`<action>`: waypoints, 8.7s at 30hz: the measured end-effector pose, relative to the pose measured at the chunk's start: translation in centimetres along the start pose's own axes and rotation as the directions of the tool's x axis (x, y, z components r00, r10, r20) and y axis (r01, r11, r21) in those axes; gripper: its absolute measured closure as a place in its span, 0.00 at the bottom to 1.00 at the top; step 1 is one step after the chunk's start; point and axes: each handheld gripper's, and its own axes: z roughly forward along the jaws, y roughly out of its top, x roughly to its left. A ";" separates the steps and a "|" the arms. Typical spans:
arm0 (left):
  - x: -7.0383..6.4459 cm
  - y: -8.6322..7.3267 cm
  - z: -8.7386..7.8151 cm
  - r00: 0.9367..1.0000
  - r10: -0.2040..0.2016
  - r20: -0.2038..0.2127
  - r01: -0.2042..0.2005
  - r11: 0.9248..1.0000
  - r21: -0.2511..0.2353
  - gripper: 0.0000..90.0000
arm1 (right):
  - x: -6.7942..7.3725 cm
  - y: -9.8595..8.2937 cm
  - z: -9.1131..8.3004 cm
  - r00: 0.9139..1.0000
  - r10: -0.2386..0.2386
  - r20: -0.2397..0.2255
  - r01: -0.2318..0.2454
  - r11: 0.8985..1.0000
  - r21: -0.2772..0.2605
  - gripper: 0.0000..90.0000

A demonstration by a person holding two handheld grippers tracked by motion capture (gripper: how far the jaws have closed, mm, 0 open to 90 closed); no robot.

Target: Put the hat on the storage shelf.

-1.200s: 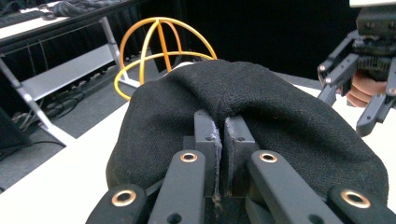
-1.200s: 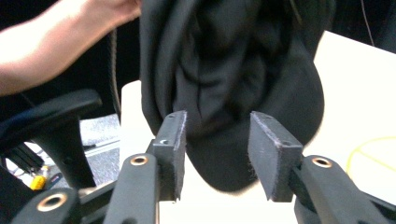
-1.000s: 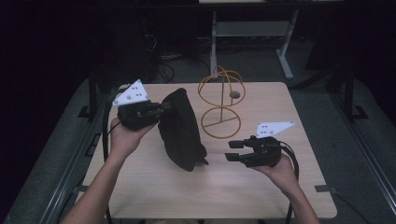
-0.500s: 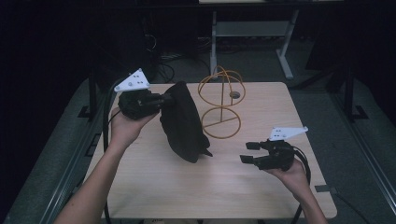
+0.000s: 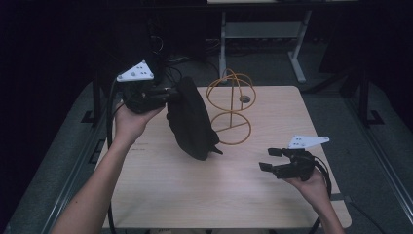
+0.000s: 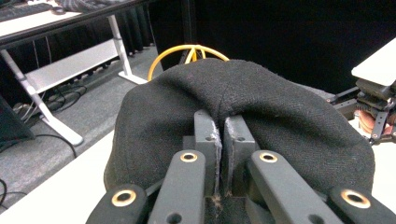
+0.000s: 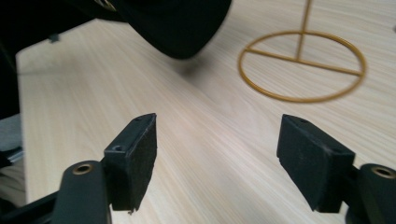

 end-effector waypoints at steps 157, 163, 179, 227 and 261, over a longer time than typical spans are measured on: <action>1.6 0.4 6.0 0.996 -0.090 0.013 0.085 0.973 0.213 0.46 | -2.0 -1.4 -0.3 0.989 0.036 0.143 -0.033 0.999 -0.019 0.24; 1.4 -0.6 5.2 0.995 -0.101 0.003 0.098 0.974 0.204 0.44 | -2.0 -1.3 -0.4 0.988 0.036 0.149 -0.033 0.999 -0.024 0.24; 1.4 -3.4 3.3 0.990 -0.139 -0.011 0.138 0.971 0.194 0.40 | -2.0 -1.4 -0.5 0.987 0.038 0.156 -0.036 0.999 -0.016 0.24; 0.5 -11.3 0.7 0.982 -0.181 -0.051 0.188 0.968 0.170 0.36 | -1.8 -1.6 -0.2 0.985 0.019 0.172 -0.021 1.000 0.014 0.24; -1.1 -15.1 0.3 0.978 -0.201 -0.047 0.206 0.964 0.170 0.33 | -1.7 -1.7 0.0 0.985 0.016 0.171 -0.021 0.999 0.026 0.23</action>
